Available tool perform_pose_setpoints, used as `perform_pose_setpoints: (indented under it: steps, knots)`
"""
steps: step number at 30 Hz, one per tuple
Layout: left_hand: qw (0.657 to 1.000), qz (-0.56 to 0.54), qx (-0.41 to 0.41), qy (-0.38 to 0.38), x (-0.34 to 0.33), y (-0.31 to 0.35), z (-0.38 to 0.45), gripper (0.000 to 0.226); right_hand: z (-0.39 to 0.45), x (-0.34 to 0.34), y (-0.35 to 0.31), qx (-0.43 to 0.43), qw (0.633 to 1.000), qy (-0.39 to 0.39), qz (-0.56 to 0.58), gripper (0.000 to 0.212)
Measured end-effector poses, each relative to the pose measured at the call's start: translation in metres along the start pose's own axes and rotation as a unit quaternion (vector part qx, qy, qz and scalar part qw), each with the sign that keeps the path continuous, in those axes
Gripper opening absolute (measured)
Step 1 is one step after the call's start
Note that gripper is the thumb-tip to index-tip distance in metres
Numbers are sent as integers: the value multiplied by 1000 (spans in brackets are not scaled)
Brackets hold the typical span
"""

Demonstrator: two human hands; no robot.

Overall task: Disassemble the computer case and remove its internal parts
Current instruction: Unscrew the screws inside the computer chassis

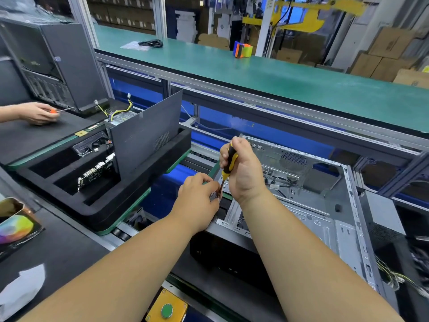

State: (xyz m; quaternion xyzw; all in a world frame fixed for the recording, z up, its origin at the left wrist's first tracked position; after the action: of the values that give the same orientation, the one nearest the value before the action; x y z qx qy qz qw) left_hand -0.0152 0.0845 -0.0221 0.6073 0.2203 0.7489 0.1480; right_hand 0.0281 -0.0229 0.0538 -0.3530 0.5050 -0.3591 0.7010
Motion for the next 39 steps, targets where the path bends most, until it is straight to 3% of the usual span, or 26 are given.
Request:
perform_pose_setpoints:
  steps: [7,13,18,24,33,39]
  knots:
    - [1000,-5,6,-2,0,0,-1,23,-1,8,-2,3,997,-9,-74,28]
    - [1000,-2,2,-4,-1,-1,0,24,1,6,-1,-14,999,7,-39,38]
    - [1000,-2,0,-4,0,-1,0,26,3,2,5,-13,1000,13,-12,32]
    - [1000,-9,0,-12,1,0,-1,29,4,0,6,-11,1000,8,23,40]
    - [1000,-16,6,-23,1,-1,-1,32,2,11,3,1,997,-5,-73,21]
    - [999,-28,5,-19,1,-2,-2,28,4,10,1,-26,999,18,-10,38]
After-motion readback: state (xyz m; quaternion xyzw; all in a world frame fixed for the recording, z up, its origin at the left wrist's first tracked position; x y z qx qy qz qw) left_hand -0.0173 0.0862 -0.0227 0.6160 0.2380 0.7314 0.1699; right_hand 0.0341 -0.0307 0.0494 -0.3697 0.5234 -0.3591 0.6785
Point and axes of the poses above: each hand's wrist, its own z-axis towards the middle knuckle, its own x-axis out of the back of the hand, y = z × x, the point moved 1 cm from there along z, towards the middle knuckle, and after that the axes turned 7 degrees about x, right-handed, at the moved point
